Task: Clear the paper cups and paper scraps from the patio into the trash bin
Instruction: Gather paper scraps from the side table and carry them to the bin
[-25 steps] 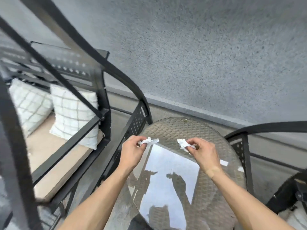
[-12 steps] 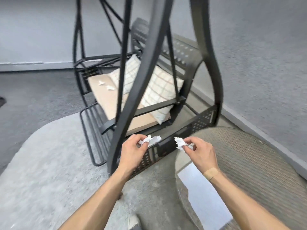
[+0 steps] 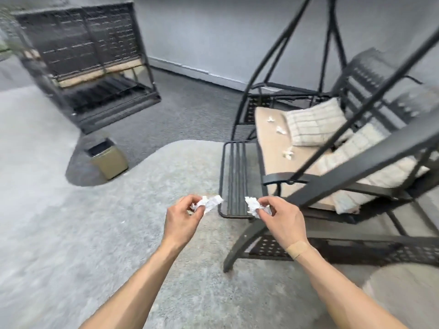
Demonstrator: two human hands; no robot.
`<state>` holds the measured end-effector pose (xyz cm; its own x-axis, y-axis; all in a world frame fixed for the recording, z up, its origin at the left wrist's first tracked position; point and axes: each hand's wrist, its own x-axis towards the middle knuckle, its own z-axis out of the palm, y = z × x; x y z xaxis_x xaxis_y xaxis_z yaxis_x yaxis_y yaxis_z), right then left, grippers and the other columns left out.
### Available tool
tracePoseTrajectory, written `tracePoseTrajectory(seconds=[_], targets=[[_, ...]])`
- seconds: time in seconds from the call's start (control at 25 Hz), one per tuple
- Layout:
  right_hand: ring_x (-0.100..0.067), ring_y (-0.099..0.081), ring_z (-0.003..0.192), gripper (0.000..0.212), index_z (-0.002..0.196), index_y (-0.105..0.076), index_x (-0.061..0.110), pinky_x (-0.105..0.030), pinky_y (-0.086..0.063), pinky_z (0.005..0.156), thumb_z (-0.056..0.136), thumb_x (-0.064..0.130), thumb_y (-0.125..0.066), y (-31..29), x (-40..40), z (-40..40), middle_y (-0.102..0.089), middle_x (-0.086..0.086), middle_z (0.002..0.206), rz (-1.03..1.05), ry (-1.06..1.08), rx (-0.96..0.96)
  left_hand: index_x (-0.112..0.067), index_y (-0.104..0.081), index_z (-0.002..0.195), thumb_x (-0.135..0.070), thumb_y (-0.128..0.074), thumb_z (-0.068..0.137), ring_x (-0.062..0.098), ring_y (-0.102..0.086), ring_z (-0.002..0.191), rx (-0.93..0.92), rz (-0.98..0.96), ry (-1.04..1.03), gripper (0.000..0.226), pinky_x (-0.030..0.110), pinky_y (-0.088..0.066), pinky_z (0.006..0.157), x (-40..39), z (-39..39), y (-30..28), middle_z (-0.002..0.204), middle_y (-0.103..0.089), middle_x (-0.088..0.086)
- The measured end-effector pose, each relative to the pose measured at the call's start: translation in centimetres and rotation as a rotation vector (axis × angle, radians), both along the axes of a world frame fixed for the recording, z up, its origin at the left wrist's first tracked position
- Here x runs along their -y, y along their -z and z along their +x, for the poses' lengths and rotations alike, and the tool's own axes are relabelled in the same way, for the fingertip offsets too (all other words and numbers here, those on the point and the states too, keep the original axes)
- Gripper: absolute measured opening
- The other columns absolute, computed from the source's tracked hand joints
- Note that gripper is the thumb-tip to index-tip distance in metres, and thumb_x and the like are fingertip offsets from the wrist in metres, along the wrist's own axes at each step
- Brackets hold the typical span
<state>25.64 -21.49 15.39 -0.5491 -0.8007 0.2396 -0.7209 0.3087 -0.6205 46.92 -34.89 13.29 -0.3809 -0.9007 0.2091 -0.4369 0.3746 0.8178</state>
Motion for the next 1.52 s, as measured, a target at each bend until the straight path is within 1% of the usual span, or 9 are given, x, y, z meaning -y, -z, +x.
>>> tracePoseTrajectory(seconds=[0.16,0.36,0.44,0.56,0.64,0.76,0.96,1.16,1.52], targets=[[-0.004,-0.055,0.067,0.015,0.093,-0.07,0.027,-0.029,-0.049,0.066,0.079,0.028,-0.075,-0.3,8.9,8.5,-0.069,0.015,0.089,-0.008,-0.175,-0.053,-0.04,-0.063,0.082,-0.019,-0.071,0.083,-0.003,-0.059,0.08,0.008,-0.009,-0.173,0.022,0.007,-0.04,0.065,5.4,10.9,0.2,0.084,-0.066,-0.021],[-0.012,-0.062,0.072,0.017,0.095,-0.07,0.029,-0.031,-0.05,0.064,0.079,0.029,-0.075,-0.5,18.1,17.3,-0.07,0.01,0.085,0.027,-0.349,-0.08,-0.037,-0.065,0.083,-0.022,-0.071,0.083,-0.003,-0.059,0.081,0.03,0.001,-0.383,0.017,0.011,-0.041,0.064,10.2,22.0,0.9,0.087,-0.066,-0.02],[-0.01,-0.06,0.07,0.016,0.094,-0.07,0.029,-0.028,-0.046,0.061,0.079,0.028,-0.075,-0.5,20.8,20.1,-0.07,0.011,0.083,0.024,-0.417,-0.082,-0.035,-0.066,0.084,-0.021,-0.071,0.083,-0.004,-0.059,0.08,0.043,-0.023,-0.441,0.015,0.012,-0.042,0.066,11.6,25.4,1.0,0.089,-0.064,-0.02],[-0.003,-0.055,0.066,0.013,0.089,-0.067,0.033,-0.02,-0.038,0.055,0.078,0.03,-0.074,-0.2,24.7,23.7,-0.065,0.019,0.078,0.032,-0.502,-0.068,-0.026,-0.069,0.09,-0.022,-0.073,0.084,-0.001,-0.059,0.079,0.048,-0.024,-0.546,0.008,0.022,-0.046,0.069,13.5,29.5,1.4,0.093,-0.061,-0.016],[-0.004,-0.054,0.065,0.012,0.087,-0.067,0.033,-0.023,-0.04,0.056,0.078,0.03,-0.074,0.1,27.4,25.5,-0.061,0.021,0.073,0.04,-0.552,-0.064,-0.023,-0.071,0.092,-0.022,-0.073,0.084,0.001,-0.06,0.08,0.047,-0.02,-0.609,0.009,0.024,-0.047,0.07,14.8,31.4,1.7,0.095,-0.061,-0.013],[-0.004,-0.053,0.06,0.012,0.086,-0.067,0.033,-0.025,-0.036,0.054,0.077,0.03,-0.075,0.5,32.1,27.7,-0.048,0.026,0.06,0.029,-0.589,-0.049,-0.022,-0.071,0.092,-0.022,-0.072,0.084,0.001,-0.059,0.08,0.072,-0.022,-0.676,0.008,0.025,-0.047,0.07,17.4,33.6,2.0,0.095,-0.062,-0.011],[-0.006,-0.054,0.061,0.011,0.088,-0.067,0.036,-0.02,-0.033,0.051,0.079,0.034,-0.073,0.7,41.9,28.9,-0.048,0.027,0.06,0.016,-0.662,-0.034,-0.026,-0.068,0.09,-0.021,-0.07,0.085,-0.003,-0.058,0.08,0.092,-0.044,-0.728,0.007,0.013,-0.042,0.068,24.7,34.7,2.0,0.09,-0.061,-0.016],[-0.011,-0.056,0.065,0.011,0.09,-0.068,0.034,-0.02,-0.032,0.052,0.08,0.032,-0.073,0.1,52.8,27.1,-0.054,0.018,0.068,0.031,-0.687,-0.04,-0.025,-0.068,0.094,-0.022,-0.069,0.087,0.0,-0.058,0.078,0.119,-0.03,-0.766,0.008,0.029,-0.05,0.069,34.3,33.1,1.0,0.091,-0.063,-0.014],[-0.009,-0.059,0.067,0.01,0.09,-0.068,0.035,-0.024,-0.04,0.055,0.081,0.034,-0.071,-0.1,67.4,26.1,-0.059,0.018,0.071,0.043,-0.689,-0.038,-0.024,-0.067,0.093,-0.02,-0.067,0.088,0.003,-0.059,0.079,0.134,-0.015,-0.782,0.007,0.033,-0.051,0.071,48.6,32.5,0.3,0.09,-0.062,-0.012]])
